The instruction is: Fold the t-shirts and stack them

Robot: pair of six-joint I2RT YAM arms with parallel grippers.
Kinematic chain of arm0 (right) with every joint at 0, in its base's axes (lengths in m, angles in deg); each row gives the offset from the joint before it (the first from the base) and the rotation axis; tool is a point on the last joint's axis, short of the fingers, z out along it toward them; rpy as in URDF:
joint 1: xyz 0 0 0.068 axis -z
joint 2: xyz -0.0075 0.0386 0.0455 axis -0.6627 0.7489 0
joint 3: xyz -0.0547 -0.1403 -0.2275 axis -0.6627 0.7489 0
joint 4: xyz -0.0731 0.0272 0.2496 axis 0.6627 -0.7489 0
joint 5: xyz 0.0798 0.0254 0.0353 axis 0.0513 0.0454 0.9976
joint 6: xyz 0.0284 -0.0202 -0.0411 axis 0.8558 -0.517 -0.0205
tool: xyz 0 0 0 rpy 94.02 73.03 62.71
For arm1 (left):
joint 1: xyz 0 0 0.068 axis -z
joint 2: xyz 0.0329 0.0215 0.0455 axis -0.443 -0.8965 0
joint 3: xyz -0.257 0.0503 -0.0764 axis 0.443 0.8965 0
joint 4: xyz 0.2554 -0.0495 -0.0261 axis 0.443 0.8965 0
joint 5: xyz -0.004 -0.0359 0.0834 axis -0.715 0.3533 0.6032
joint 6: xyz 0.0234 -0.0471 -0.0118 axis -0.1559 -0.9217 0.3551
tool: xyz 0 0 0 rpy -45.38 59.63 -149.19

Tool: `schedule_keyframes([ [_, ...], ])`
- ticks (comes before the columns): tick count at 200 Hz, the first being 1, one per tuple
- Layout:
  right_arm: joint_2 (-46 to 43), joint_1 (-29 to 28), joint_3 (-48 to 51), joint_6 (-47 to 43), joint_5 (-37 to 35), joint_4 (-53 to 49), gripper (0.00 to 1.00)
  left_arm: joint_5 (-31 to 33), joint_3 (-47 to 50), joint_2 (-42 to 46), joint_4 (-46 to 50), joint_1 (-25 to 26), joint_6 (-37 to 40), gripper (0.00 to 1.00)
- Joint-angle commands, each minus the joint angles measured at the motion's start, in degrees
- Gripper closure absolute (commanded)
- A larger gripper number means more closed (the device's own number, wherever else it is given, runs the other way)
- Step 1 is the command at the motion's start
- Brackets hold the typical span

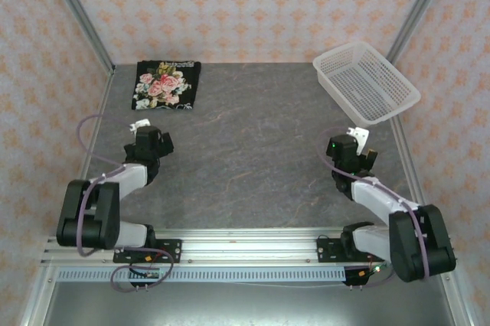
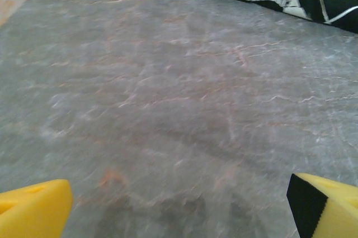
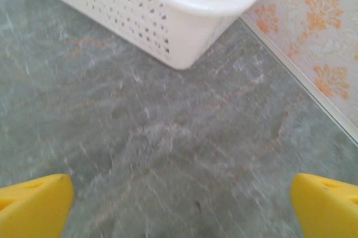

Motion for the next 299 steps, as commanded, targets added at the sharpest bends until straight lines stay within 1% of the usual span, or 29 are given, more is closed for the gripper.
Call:
schedule_keyframes([
  [1,3.51,3.41,-0.08,-2.19,5.9,13.8,0.01,-3.83,-1.16,-2.13,-12.9,-0.95,4.87,0.0],
  [8,4.72,4.41,-0.67,-2.24,6.69,14.47,0.01,-5.03,-1.22,-1.95,-12.06,-1.05,5.12,0.0],
  [20,6.66,5.73,-1.41,-2.74,7.53,16.13,0.01,-6.95,1.41,-1.1,-16.3,-1.05,6.05,0.0],
  [26,7.43,6.33,-1.61,-2.8,8.34,17.1,0.01,-7.0,3.79,-0.49,-20.57,-0.94,6.26,0.0],
  [43,9.4,7.39,-1.86,-2.36,10.83,20.38,0.01,-3.3,9.85,0.12,-30.03,-0.08,5.72,0.0],
  [53,9.63,7.49,-1.82,-0.96,11.91,20.74,0.01,-0.3,12.35,-1.69,-36.02,0.76,5.52,0.0],
  [62,8.21,7.5,-1.42,-0.78,12.9,19.31,0.01,-0.12,12.67,-4.04,-39.56,0.88,5.82,0.0],
  [67,6.95,7.46,-1.09,-0.76,12.92,17.82,0.01,-0.62,11.46,-4.31,-37.69,0.89,6.02,0.0],
  [74,4.79,7.41,-0.08,-0.41,12.29,17.0,0.01,-1.09,8.42,-3.55,-29.59,0.93,5.94,0.0],
  [82,2.76,7.45,1.71,-0.13,11.11,17.23,0.01,-2.53,5.79,-5.33,-27.87,1.4,7.38,0.0],
  [88,1.3,7.56,2.58,-0.49,10.99,17.03,0.01,-2.21,4.79,-5.03,-25.23,1.98,7.89,0.0],
  [97,0.65,8.03,3.1,-1.14,11.82,17.16,0.0,-2.26,5.41,-5.44,-27.31,2.02,7.99,0.0],
  [104,0.69,8.43,3.09,-1.58,13.1,17.44,0.01,-2.36,4.97,-4.96,-25.63,2.01,7.84,0.0],
  [112,1.33,8.55,3.05,-1.84,13.38,18.32,0.01,-2.32,5.28,-5.33,-26.96,1.96,7.94,0.0],
  [135,3.04,8.55,2.24,-0.69,14.21,18.83,0.01,-2.37,5.01,-5.01,-25.92,2.06,7.87,0.0],
  [148,3.55,8.55,2.72,0.25,14.04,20.97,0.01,-2.27,4.97,-5.14,-26.03,2.03,7.87,0.0],
  [159,5.65,8.55,2.75,-0.11,15.37,24.54,0.01,-2.26,5.09,-5.2,-26.23,2.03,7.89,0.0],
  [172,8.39,8.51,1.0,-3.11,18.69,25.32,0.01,-2.21,5.05,-5.22,-26.31,2.03,8.03,0.0],
  [179,10.51,8.55,1.13,-3.24,18.31,28.39,0.01,-2.21,5.05,-5.14,-26.18,2.03,7.95,0.0],
  [185,12.15,8.75,0.94,-2.73,17.64,29.07,0.01,-2.22,5.03,-5.22,-26.2,2.03,7.91,0.0],
  [212,19.76,8.99,3.44,-3.28,19.28,40.77,0.01,-2.17,5.05,-5.21,-26.16,2.03,8.03,0.0],
  [217,19.48,8.99,2.92,-3.15,19.11,39.44,0.01,-2.12,5.05,-5.18,-26.15,2.03,8.02,0.0],
  [225,18.32,8.99,1.39,-3.08,19.21,34.41,0.01,-2.04,5.05,-5.2,-26.15,2.11,8.04,0.0],
  [237,19.71,8.99,0.38,-3.15,19.0,34.82,0.01,-1.95,5.02,-5.23,-26.13,2.12,8.05,0.0],
  [248,19.43,8.99,-2.09,-3.29,19.56,29.14,0.01,-1.87,4.96,-5.23,-26.07,2.12,8.04,0.0],
  [257,20.12,8.94,-1.82,-3.54,19.72,30.78,0.01,-1.85,4.96,-5.22,-26.1,2.15,8.04,0.0],
  [266,19.59,8.69,-2.22,-3.77,19.26,29.21,0.01,-1.85,4.94,-5.23,-26.01,2.2,8.11,0.0],
  [281,19.71,7.5,-2.12,-4.39,16.97,29.75,0.01,-1.77,4.87,-5.23,-25.93,2.22,8.14,0.0],
  [299,19.55,7.41,-1.75,-4.38,16.96,30.31,0.01,-1.59,4.78,-5.23,-25.8,2.46,8.37,0.0],
])
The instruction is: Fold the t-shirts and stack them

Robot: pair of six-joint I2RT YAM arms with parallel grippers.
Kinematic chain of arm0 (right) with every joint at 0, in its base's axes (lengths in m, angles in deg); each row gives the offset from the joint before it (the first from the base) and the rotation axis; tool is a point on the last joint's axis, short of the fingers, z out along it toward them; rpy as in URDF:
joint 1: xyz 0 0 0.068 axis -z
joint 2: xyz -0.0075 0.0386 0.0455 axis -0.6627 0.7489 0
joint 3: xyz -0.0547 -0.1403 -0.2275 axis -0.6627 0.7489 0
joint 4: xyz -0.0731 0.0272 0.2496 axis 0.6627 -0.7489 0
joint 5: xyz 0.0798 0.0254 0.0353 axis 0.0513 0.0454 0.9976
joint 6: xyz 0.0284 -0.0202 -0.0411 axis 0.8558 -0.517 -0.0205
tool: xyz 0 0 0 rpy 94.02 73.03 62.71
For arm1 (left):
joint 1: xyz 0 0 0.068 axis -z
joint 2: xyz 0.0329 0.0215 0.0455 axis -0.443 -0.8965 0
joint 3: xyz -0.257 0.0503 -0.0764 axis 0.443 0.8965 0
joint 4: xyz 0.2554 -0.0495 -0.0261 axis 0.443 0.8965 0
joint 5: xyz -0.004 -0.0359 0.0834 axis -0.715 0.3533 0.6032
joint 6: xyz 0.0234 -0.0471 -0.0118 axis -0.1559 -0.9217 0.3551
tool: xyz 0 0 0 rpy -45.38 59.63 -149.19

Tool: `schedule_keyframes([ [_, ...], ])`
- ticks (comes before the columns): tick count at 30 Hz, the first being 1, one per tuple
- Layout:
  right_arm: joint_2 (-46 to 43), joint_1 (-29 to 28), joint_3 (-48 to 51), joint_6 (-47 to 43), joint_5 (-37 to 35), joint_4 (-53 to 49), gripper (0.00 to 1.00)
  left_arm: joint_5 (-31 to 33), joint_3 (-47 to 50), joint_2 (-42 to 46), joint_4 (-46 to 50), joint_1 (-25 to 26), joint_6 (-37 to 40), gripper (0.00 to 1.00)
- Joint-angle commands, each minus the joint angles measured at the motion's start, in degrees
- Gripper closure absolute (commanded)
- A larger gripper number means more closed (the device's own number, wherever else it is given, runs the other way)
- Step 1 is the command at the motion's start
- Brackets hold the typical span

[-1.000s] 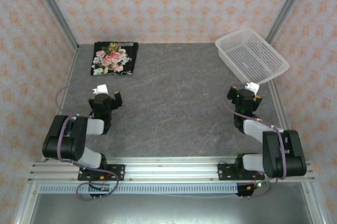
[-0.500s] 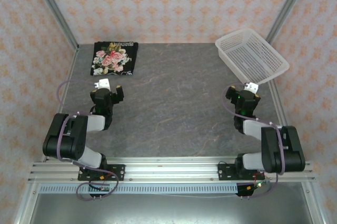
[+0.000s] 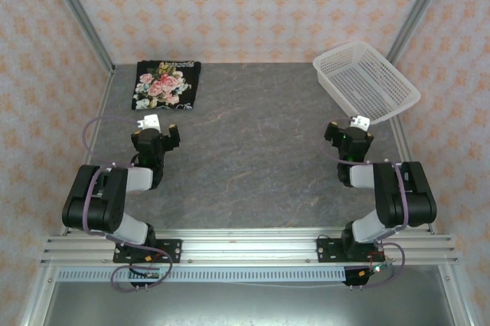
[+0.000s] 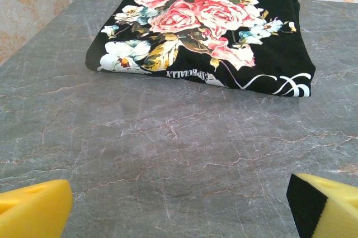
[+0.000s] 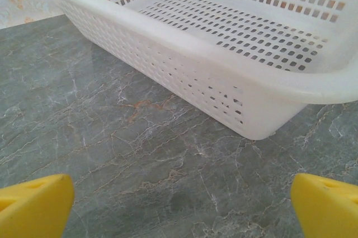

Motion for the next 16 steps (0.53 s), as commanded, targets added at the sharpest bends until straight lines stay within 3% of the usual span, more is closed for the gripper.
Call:
schedule_keyframes([
  [1,0.06,-0.59,-0.42,-0.96,-1.17,-0.3,0.01,1.23,-0.75,0.24,-0.14,0.52,1.32,0.0],
  [16,0.29,-0.59,-0.88,-2.28,2.13,-0.94,0.01,1.74,-1.18,0.06,0.51,1.01,1.77,0.0],
])
